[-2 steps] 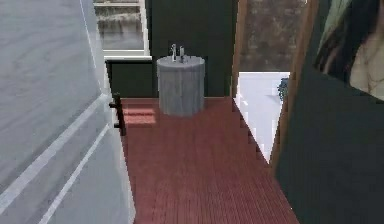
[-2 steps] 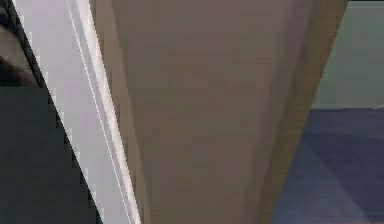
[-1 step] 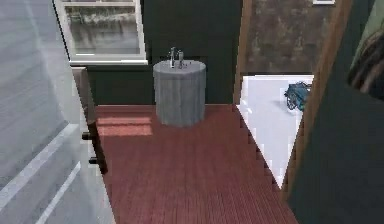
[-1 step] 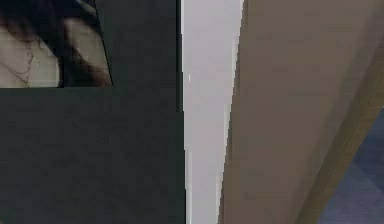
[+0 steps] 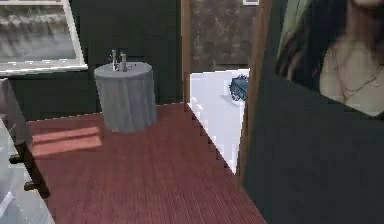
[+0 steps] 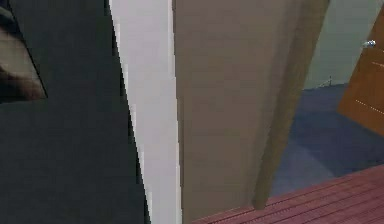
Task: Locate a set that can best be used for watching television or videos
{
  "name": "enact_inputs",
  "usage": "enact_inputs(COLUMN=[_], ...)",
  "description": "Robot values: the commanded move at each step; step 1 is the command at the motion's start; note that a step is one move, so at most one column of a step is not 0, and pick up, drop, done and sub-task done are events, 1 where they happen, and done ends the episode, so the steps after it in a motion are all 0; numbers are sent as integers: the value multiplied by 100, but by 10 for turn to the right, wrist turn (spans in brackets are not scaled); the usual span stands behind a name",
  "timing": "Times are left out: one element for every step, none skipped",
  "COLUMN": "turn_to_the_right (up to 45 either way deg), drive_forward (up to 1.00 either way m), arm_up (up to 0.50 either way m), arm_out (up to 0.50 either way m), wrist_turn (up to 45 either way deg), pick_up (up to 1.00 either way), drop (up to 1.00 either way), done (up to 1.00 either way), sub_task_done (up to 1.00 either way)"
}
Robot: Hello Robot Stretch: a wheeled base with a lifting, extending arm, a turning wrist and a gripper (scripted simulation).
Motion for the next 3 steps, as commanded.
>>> enact_inputs(turn_to_the_right=[0,0,-450], drive_forward=[100,35,0], arm_up=[0,0,0], arm_out=[0,0,0], wrist_turn=[0,0,0], pick_up=[0,0,0], drop=[0,0,0], done=[0,0,0], sub_task_done=[0,0,0])
